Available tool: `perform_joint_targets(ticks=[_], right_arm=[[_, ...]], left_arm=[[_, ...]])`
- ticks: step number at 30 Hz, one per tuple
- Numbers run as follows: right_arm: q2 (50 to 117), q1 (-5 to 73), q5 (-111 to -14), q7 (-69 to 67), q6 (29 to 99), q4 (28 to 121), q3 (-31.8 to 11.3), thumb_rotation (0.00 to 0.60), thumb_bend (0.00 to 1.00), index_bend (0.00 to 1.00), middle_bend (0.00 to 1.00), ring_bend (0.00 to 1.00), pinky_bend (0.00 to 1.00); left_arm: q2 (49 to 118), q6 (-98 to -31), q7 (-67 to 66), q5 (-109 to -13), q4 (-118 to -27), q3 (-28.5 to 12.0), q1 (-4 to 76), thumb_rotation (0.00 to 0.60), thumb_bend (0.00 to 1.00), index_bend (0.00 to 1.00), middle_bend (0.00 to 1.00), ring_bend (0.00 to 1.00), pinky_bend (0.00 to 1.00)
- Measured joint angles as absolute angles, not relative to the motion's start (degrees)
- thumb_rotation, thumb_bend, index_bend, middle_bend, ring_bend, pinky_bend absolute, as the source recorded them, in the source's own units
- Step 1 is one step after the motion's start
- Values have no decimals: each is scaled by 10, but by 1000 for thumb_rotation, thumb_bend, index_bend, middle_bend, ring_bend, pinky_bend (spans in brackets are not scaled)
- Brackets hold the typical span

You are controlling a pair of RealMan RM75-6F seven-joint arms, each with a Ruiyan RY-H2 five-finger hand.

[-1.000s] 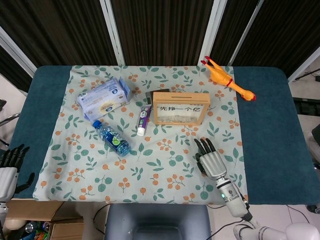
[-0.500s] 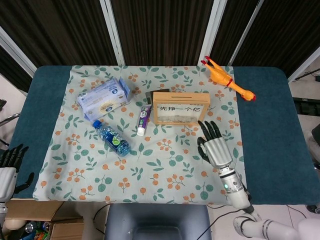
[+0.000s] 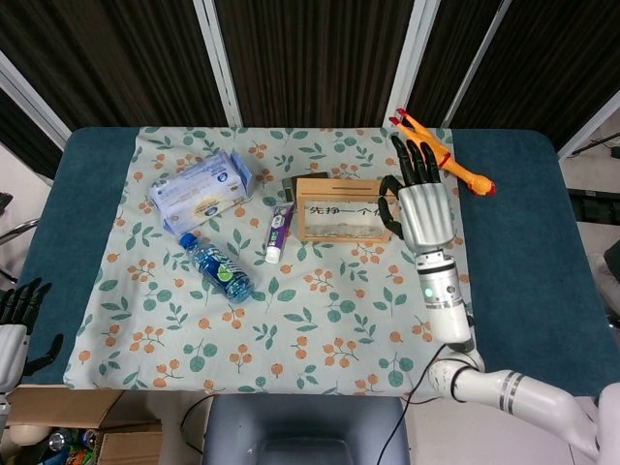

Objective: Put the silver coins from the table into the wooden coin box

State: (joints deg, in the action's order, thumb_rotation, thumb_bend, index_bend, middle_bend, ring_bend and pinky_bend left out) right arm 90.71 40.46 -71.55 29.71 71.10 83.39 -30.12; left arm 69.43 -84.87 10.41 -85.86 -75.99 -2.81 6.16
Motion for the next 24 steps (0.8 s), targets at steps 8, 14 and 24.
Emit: perform_joint_targets(ticks=[8, 14, 24], right_arm=[[927, 466, -587, 364, 661, 803, -331, 600, 612, 727, 158, 0, 0], [946, 504, -515, 388, 643, 754, -335, 600, 612, 727, 158, 0, 0], [956, 523, -496, 367, 643, 721, -310, 600, 612, 727, 158, 0, 0]], left_arm=[[692, -851, 108, -862, -761, -27, 62, 600, 375, 0, 0, 0, 0], [690, -851, 111, -863, -767, -28, 63, 600, 375, 0, 0, 0, 0], [689, -845, 105, -861, -770, -28, 65, 600, 375, 0, 0, 0, 0]])
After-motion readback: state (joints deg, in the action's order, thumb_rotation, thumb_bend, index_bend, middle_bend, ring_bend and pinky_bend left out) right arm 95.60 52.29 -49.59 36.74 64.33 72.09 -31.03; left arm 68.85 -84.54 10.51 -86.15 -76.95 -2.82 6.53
